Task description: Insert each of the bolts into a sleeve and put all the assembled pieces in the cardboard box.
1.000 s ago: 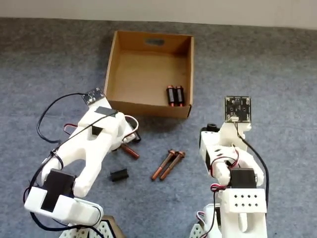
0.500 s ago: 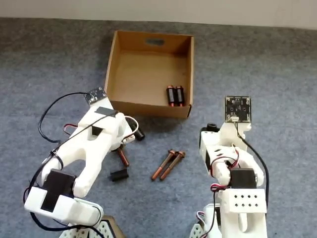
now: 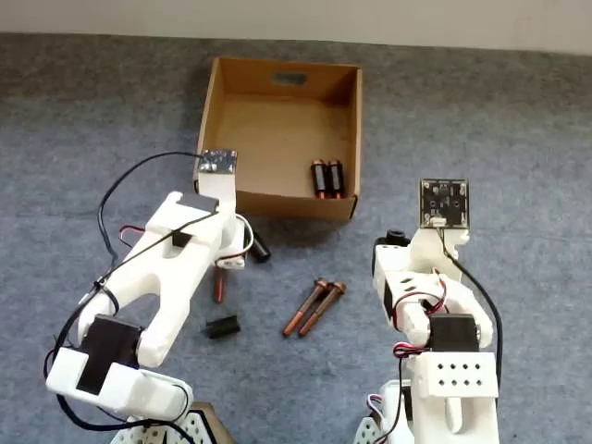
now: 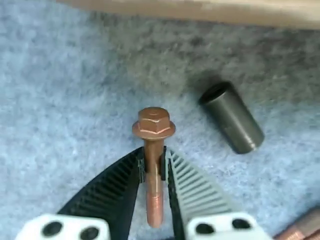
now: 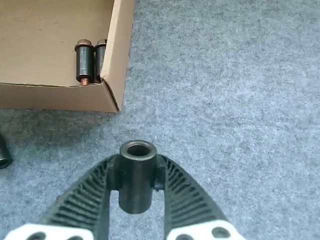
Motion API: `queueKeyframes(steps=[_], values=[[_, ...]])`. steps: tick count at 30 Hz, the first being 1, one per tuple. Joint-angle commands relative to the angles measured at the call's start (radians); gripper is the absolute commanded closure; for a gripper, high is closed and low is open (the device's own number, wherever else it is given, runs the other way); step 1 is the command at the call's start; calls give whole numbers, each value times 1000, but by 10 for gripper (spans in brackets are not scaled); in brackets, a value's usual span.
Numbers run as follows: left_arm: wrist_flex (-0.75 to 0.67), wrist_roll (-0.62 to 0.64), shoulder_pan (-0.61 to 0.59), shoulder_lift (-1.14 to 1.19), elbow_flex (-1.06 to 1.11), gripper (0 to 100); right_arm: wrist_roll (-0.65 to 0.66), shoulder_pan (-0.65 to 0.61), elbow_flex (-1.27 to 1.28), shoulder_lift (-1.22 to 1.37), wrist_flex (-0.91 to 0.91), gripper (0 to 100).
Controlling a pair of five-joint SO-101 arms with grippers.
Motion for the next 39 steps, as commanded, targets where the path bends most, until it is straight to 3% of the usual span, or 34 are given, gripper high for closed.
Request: queueKeyframes(steps=[1, 5, 22, 28, 39], values=[[9, -11, -28, -4, -38, 881, -11, -5, -2, -21, -15, 991], [3, -8, -36, -4, -10, 811, -11, -5, -2, -21, -15, 991], [-135, -5, -38, 58, 24, 813, -9, -5, 18, -21, -15, 991], [-150, -9, -38, 58, 27, 957, -9, -5, 18, -21, -16, 991], [-147, -12, -38, 31, 33, 976, -9, -5, 18, -21, -16, 991]])
